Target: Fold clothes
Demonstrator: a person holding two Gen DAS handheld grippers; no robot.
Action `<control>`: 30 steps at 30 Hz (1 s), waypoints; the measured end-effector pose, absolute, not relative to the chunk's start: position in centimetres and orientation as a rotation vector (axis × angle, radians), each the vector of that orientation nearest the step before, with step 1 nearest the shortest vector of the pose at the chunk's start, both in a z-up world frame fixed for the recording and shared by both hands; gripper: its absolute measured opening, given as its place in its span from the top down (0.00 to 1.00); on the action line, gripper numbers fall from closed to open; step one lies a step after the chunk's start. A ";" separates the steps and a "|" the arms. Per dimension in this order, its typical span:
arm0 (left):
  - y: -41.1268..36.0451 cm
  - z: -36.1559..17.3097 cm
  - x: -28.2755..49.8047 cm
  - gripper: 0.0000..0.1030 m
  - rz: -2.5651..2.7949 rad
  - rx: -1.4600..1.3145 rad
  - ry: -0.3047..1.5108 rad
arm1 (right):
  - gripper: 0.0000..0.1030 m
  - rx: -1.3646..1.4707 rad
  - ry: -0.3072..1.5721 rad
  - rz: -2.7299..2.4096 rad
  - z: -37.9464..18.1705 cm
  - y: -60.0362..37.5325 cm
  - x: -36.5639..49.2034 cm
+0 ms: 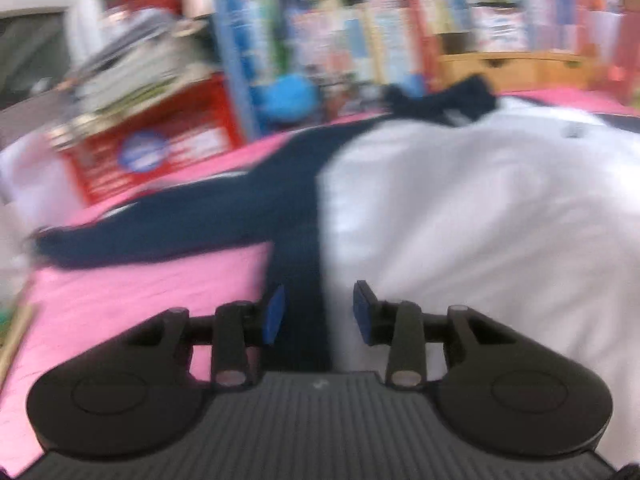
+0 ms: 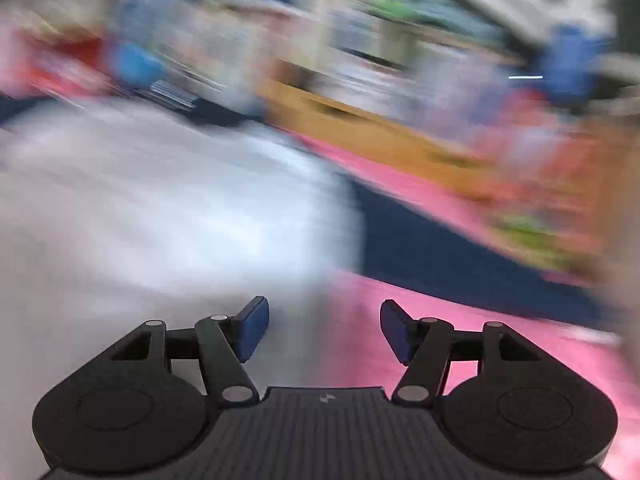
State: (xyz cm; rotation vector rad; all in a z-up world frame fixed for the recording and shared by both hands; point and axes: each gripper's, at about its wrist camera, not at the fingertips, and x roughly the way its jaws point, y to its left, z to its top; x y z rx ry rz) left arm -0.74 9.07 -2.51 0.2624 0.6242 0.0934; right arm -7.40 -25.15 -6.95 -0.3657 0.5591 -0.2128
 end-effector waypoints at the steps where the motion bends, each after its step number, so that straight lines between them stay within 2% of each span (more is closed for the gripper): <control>1: 9.6 -2.2 -1.3 0.66 0.126 0.266 0.623 | 0.45 -0.362 0.541 -0.276 -6.5 -25.9 -8.4; 7: 8.4 0.5 -7.2 0.66 -0.106 0.042 0.522 | 0.45 0.024 0.413 0.133 -4.1 -23.7 -15.2; 11: 5.3 -0.4 -9.2 0.65 -0.200 0.079 0.497 | 0.45 -0.030 0.406 0.320 -5.9 -19.3 -15.8; 16: 4.3 -4.0 -9.8 0.64 -0.133 0.233 0.456 | 0.43 -0.149 0.348 0.288 -9.2 -17.6 -16.7; 19: 5.4 -5.2 -11.0 0.64 -0.023 0.375 0.392 | 0.35 -0.169 0.331 0.156 -9.2 -20.2 -17.1; 21: 7.4 -5.5 -11.3 0.63 0.052 0.382 0.405 | 0.34 -0.140 0.356 0.043 -9.2 -23.8 -16.8; 25: 10.7 -3.0 -11.0 0.65 0.067 0.227 0.467 | 0.37 -0.066 0.425 -0.147 -7.0 -30.4 -15.9; 30: 9.3 -0.1 -6.3 0.65 -0.045 0.069 0.477 | 0.36 0.200 0.411 -0.317 -4.1 -40.2 -11.9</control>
